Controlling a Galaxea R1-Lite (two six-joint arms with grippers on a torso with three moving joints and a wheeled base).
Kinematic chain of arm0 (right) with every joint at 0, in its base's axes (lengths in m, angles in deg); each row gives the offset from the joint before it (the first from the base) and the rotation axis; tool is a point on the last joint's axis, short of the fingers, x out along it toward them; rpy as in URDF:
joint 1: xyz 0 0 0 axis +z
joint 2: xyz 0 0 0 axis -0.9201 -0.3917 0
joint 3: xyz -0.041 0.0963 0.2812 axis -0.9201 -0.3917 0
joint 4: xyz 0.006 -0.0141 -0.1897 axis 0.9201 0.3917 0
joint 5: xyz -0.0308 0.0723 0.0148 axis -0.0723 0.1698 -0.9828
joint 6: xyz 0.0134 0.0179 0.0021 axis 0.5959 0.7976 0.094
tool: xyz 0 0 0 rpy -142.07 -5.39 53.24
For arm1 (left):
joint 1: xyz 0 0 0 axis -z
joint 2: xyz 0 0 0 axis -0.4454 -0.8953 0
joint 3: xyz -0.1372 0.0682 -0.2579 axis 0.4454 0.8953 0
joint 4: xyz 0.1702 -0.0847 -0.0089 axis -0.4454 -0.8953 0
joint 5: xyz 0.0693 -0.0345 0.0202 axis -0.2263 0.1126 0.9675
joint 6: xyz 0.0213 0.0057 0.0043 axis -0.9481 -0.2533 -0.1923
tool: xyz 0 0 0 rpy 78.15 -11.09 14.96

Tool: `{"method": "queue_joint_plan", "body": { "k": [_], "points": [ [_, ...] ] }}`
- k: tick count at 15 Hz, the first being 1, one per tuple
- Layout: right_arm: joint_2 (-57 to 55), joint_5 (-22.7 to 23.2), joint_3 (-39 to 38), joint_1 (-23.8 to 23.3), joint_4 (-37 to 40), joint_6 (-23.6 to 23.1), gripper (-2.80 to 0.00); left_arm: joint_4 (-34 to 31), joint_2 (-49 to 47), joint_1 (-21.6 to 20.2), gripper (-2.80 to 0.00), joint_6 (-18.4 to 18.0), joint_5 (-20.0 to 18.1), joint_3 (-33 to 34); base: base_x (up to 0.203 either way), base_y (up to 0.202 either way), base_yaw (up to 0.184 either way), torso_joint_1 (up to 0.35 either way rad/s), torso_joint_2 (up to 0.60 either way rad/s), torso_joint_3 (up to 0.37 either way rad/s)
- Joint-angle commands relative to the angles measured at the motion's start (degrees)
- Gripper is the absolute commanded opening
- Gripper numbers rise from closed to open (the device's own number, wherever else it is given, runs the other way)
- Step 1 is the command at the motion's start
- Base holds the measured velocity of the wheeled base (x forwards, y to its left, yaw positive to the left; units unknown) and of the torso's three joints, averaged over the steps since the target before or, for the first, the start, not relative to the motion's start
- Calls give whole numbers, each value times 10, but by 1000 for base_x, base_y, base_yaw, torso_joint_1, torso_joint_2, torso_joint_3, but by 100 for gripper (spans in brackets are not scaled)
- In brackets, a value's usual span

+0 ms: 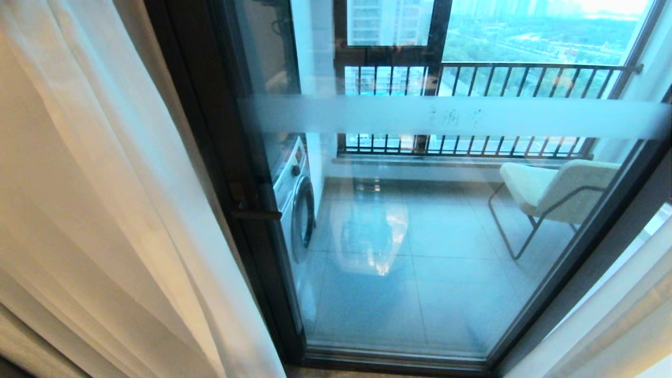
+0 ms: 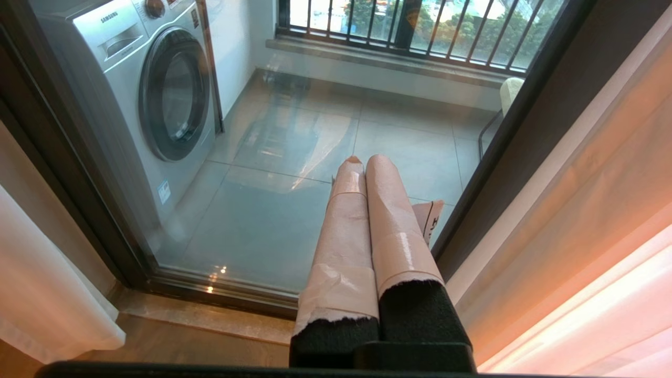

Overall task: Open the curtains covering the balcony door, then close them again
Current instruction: Close the inner curtains on both sides

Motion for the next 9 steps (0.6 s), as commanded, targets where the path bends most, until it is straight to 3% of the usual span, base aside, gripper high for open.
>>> {"method": "queue_joint_plan", "body": {
  "k": [1, 9],
  "points": [
    [0, 0, 0, 0, 0, -1, -280, -1, -2, 0, -280, -9, 0, 2, 0, 0, 0, 0, 0, 0],
    [0, 0, 0, 0, 0, -1, -280, 0, -2, 0, -280, -8, 0, 3, 0, 0, 0, 0, 0, 0]
  ]
}}
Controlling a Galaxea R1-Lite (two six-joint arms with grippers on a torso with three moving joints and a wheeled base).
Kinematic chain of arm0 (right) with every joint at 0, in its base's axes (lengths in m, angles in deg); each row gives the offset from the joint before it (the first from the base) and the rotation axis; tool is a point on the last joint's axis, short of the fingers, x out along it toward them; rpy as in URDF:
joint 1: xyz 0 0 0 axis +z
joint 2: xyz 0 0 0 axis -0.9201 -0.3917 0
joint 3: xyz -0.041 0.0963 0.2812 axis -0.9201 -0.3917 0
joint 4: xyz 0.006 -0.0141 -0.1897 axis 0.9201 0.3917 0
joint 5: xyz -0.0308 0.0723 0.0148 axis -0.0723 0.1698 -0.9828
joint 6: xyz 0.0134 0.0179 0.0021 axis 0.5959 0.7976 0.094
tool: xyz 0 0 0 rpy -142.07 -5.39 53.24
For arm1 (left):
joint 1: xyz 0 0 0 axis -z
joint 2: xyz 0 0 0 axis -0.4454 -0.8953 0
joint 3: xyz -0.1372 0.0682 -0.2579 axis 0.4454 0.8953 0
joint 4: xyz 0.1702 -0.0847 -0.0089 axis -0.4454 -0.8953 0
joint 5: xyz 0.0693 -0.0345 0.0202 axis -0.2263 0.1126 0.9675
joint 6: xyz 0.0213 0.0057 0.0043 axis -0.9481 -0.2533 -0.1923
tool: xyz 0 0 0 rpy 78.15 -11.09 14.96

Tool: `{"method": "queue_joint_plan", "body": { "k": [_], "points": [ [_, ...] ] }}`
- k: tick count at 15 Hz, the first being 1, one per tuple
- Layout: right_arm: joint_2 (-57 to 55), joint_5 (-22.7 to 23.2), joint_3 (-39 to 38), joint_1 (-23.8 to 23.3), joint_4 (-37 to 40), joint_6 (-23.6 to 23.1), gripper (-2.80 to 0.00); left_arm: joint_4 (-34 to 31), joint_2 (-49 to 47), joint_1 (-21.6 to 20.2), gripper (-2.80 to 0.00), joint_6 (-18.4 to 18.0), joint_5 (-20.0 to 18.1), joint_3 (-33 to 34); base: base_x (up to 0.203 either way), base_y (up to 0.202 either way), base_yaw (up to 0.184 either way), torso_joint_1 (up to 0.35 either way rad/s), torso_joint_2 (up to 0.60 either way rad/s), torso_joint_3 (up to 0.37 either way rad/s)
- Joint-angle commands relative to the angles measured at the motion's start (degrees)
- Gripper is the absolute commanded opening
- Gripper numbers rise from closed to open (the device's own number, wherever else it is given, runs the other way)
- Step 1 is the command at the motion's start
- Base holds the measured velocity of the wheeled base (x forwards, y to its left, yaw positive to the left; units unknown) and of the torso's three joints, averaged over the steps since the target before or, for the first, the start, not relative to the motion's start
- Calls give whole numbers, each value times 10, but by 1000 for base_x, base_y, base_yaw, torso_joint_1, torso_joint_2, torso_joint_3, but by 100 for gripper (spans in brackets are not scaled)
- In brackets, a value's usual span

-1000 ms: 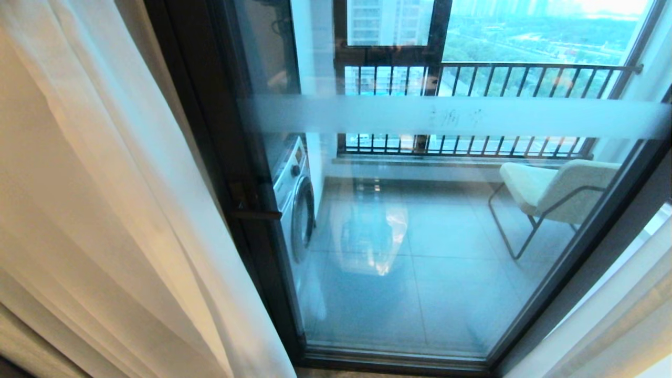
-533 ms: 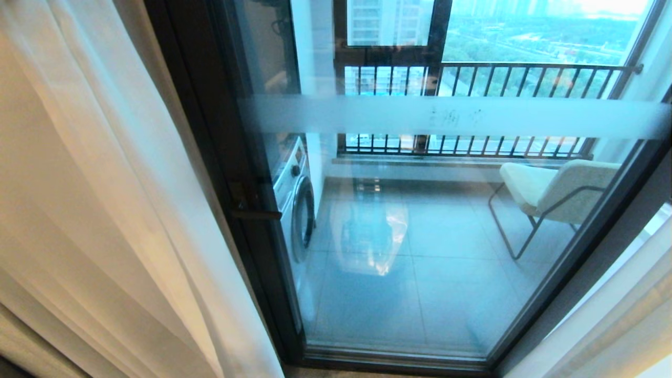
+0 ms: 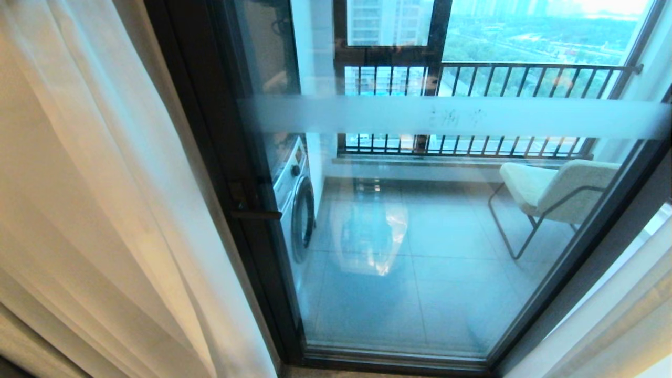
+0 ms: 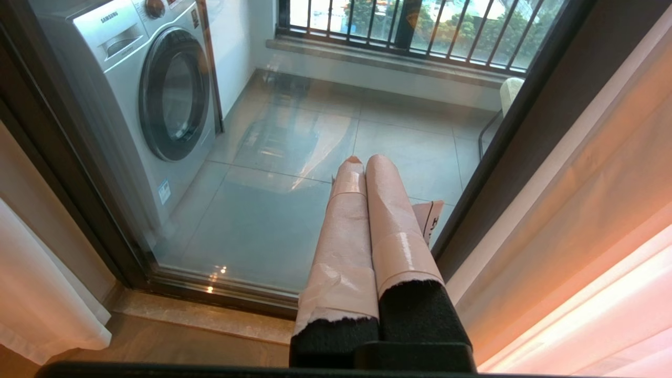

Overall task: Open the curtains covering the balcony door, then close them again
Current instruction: Close the inner curtains on both sides

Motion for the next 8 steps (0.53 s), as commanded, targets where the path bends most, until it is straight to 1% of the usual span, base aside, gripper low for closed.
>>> {"method": "queue_joint_plan", "body": {
  "k": [1, 7, 8],
  "points": [
    [0, 0, 0, 0, 0, -1, -280, 0, -1, 0, -280, 1, 0, 0, 0, 0, 0, 0, 0, 0],
    [0, 0, 0, 0, 0, -1, -280, 1, 0, 0, -280, 1, 0, 4, 0, 0, 0, 0, 0, 0],
    [0, 0, 0, 0, 0, -1, -280, 1, 0, 0, -280, 1, 0, 4, 1, -73, 8, -1, 2, 6]
  ]
}}
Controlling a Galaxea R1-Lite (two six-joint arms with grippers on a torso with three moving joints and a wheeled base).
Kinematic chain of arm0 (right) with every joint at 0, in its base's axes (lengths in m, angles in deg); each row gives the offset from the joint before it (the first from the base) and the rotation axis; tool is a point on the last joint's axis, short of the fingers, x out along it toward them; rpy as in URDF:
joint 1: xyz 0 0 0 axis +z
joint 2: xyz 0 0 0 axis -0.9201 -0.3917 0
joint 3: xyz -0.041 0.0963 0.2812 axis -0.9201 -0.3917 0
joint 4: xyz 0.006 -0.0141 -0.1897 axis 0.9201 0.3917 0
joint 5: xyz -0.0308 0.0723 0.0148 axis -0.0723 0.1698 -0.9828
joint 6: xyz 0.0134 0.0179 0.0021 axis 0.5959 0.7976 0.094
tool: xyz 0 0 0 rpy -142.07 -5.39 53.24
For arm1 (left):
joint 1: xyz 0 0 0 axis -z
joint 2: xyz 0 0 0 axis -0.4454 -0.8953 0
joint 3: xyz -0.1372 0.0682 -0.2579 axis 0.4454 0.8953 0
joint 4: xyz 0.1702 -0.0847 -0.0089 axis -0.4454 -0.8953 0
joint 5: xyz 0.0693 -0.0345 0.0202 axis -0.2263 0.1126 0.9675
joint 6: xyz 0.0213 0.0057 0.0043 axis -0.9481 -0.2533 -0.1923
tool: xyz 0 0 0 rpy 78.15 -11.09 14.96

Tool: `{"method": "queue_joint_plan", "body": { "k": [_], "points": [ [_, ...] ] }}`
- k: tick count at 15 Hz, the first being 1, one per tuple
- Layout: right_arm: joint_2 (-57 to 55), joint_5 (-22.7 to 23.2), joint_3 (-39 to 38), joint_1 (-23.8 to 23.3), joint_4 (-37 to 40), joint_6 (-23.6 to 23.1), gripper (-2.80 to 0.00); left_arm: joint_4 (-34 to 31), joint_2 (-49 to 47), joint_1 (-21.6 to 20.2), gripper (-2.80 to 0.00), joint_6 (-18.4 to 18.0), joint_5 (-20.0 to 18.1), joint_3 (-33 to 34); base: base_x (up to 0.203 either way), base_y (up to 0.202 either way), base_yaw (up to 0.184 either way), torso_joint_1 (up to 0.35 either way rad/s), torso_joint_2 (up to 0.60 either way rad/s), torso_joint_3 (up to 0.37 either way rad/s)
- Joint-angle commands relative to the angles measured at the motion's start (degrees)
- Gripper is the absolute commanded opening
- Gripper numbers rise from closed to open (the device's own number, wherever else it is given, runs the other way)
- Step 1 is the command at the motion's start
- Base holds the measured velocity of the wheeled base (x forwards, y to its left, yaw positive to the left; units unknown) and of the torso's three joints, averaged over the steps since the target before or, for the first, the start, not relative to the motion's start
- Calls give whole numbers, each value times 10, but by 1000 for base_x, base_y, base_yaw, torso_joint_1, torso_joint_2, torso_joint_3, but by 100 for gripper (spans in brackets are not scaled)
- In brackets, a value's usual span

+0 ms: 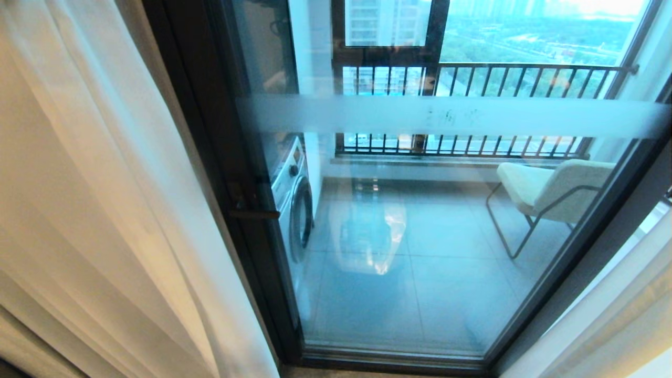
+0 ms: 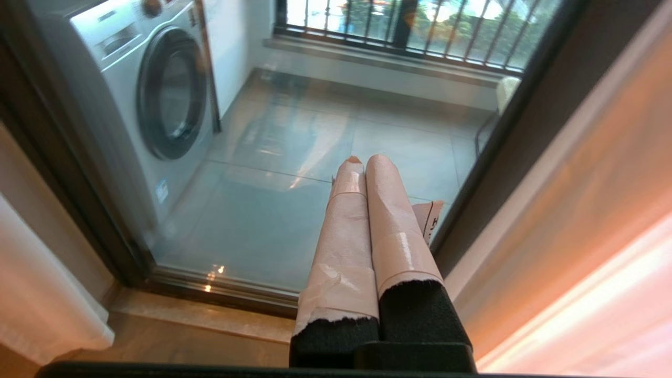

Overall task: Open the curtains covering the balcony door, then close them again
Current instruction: Close the inner curtains on both sides

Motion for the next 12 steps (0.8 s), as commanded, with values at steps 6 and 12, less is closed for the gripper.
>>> {"method": "queue_joint_plan", "body": {
  "k": [6, 12],
  "points": [
    [0, 0, 0, 0, 0, -1, -280, -1, 2, 1, -280, 1, 1, 1, 0, -168, -3, 4, 3, 2],
    [0, 0, 0, 0, 0, -1, -280, -1, 1, 1, -280, 1, 7, 0, 0, -184, 1, 0, 0, 2]
  ]
}}
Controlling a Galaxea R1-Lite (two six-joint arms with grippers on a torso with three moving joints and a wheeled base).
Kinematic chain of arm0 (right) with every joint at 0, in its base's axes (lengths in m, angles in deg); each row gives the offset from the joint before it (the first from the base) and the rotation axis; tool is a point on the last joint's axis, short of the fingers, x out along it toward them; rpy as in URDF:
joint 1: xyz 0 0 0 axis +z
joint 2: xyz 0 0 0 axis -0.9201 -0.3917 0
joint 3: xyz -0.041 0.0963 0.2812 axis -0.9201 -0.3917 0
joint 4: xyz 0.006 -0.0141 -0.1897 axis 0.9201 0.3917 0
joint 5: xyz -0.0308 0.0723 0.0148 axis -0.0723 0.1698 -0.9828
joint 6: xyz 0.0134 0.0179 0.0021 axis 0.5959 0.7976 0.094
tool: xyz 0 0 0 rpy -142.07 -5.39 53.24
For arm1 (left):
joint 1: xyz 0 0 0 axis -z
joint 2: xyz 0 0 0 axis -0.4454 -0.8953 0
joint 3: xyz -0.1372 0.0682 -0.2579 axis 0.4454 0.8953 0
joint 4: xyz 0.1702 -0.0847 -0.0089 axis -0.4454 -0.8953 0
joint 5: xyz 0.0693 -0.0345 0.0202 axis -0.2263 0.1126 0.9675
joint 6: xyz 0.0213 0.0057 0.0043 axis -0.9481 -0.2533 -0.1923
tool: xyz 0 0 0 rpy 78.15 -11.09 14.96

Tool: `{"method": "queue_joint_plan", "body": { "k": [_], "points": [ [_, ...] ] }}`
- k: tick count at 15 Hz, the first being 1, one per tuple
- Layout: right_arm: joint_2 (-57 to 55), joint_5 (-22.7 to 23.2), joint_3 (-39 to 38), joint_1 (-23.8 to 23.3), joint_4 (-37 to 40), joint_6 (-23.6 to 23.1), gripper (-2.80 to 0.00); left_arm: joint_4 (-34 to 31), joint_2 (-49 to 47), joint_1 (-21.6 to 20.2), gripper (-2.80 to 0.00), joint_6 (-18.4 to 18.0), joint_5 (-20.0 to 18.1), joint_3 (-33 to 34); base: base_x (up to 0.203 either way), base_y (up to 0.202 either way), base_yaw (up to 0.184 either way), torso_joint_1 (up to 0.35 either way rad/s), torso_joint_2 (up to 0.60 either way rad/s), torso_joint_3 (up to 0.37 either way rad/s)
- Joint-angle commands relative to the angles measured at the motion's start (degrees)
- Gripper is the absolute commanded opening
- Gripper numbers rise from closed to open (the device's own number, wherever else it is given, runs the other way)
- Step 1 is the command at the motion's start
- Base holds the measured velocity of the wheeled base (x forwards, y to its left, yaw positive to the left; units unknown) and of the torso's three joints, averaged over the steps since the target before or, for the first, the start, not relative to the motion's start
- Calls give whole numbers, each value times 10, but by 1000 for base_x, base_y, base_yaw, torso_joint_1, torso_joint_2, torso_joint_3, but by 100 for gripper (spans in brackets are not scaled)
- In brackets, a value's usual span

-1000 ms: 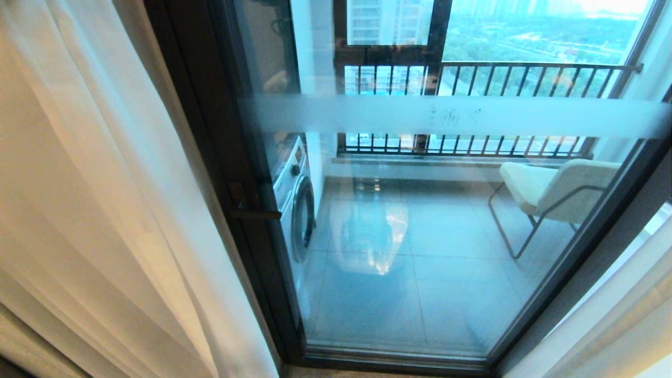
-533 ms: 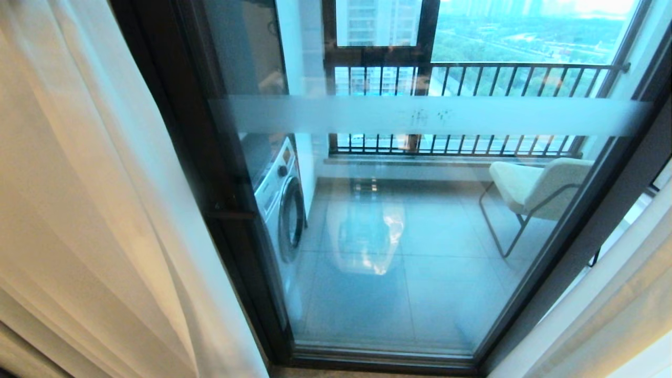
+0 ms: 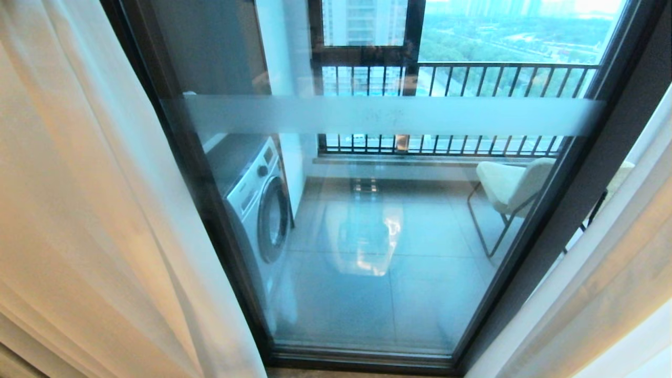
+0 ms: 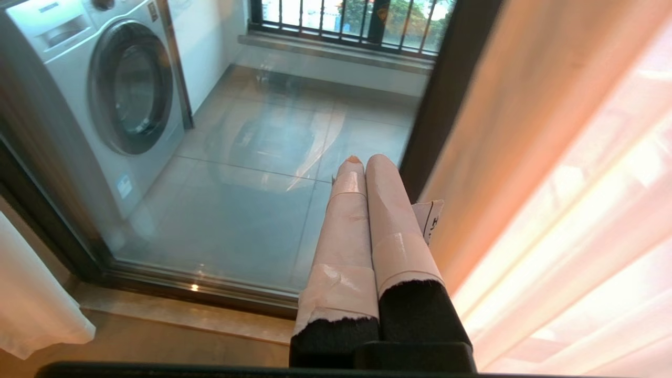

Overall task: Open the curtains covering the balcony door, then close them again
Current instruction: Close the inner curtains on both sides

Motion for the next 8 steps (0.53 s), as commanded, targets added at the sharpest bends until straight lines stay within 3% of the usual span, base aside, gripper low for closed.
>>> {"method": "queue_joint_plan", "body": {
  "k": [1, 8],
  "points": [
    [0, 0, 0, 0, 0, -1, -280, 0, -2, 0, -280, 1, 1, 0, 0, -181, 1, 2, -1, 3],
    [0, 0, 0, 0, 0, -1, -280, 8, -7, 5, -280, 2, 1, 0, 0, -185, -1, 5, 2, 3]
  ]
}}
